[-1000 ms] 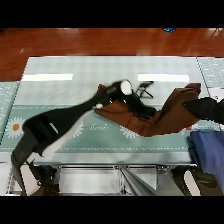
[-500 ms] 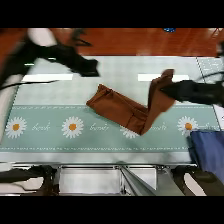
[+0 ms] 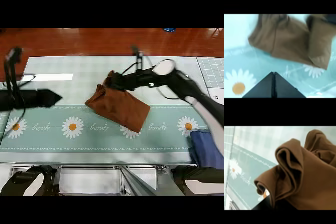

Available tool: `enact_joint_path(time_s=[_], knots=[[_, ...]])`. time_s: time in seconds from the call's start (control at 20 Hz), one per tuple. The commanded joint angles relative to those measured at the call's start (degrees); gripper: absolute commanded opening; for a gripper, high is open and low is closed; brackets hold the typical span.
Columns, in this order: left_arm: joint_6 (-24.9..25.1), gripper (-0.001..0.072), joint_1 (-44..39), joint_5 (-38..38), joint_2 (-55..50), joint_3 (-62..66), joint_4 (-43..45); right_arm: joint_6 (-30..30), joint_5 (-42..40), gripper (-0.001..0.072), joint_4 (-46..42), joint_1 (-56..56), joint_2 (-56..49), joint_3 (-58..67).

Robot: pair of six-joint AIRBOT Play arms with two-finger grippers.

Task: Fold the shirts.

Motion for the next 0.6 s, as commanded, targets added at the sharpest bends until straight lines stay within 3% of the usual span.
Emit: enact_joint_path(time_s=[0.0, 0.05, 0.2, 0.35, 0.45, 0.55], knots=[[-0.2, 0.0024, 0.6, 2.8, 4.0, -12.3, -2.9, 1.2, -2.8, 0.0306, 2.1, 4.1, -10.4, 6.5], [-0.2, 0.0024, 0.6, 4.8, 3.8, -14.5, -3.8, 1.2, -2.3, 0.0419, 2.8, 4.2, -11.4, 6.9], [0.0, 0.0024, 1.2, 12.6, 3.4, -16.7, -3.9, 2.2, 2.4, 0.0414, 2.6, 1.6, -10.1, 7.0], [-0.2, 0.0024, 7.1, 14.9, 2.8, -8.7, -4.2, 3.0, 14.6, 0.0414, 1.2, -8.4, -2.7, 7.0], [0.1, 0.0025, 10.0, 13.4, 2.8, -3.2, -4.2, 5.8, 22.4, 0.0414, -10.1, -15.4, 5.9, 6.8], [0.1, 0.0024, 10.6, 11.7, 2.9, -1.1, -4.2, 12.5, 25.6, 0.0414, -30.8, -19.0, 15.7, 3.2]])
